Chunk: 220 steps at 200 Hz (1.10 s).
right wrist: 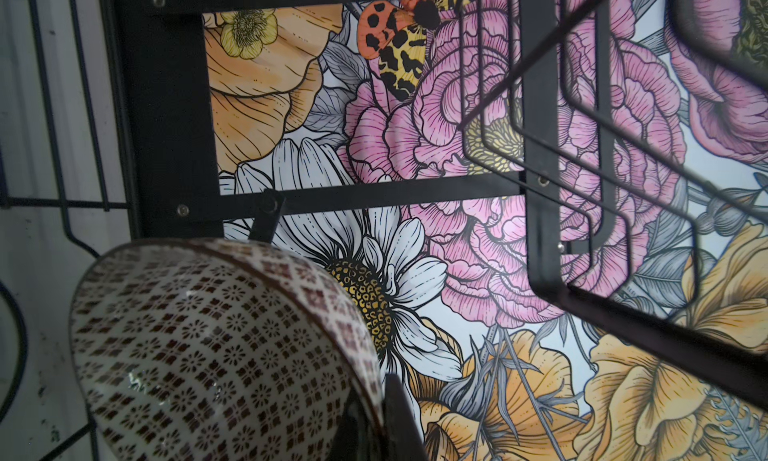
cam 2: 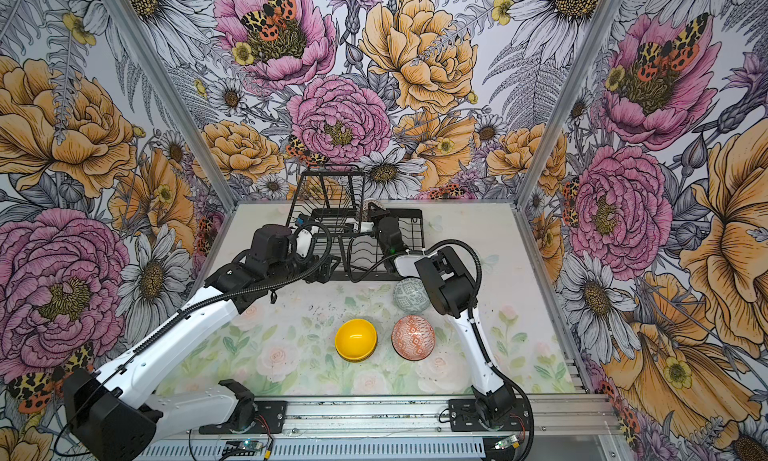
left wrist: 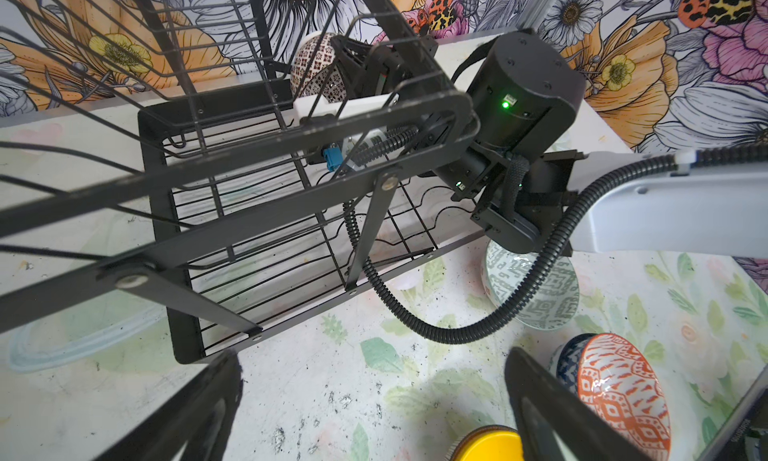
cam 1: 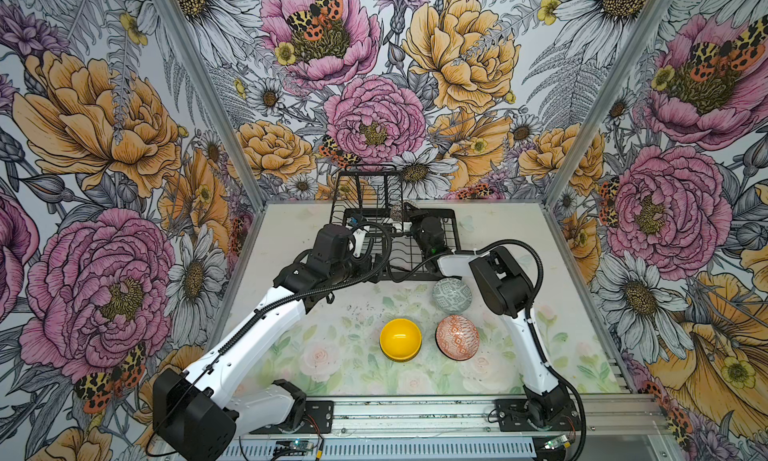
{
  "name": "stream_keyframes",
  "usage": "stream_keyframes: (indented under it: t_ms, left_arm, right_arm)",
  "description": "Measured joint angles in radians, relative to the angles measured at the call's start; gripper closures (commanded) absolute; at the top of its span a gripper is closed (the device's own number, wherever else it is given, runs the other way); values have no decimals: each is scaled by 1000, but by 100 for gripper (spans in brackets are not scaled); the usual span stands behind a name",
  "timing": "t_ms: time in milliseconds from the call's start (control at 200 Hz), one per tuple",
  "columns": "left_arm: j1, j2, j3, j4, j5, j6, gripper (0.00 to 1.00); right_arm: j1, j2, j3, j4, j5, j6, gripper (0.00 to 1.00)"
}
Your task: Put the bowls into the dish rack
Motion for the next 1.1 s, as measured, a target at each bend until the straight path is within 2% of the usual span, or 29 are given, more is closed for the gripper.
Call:
stream_keyframes:
  t_ms: [666, 1101]
  left_arm:
    - [2, -3, -3, 0, 15, 0, 1]
    - [2, -7, -16, 0, 15, 0, 1]
  right_arm:
    - [2, 11, 35, -29, -19, 50, 100]
    - [2, 21, 12, 21, -18, 53, 100]
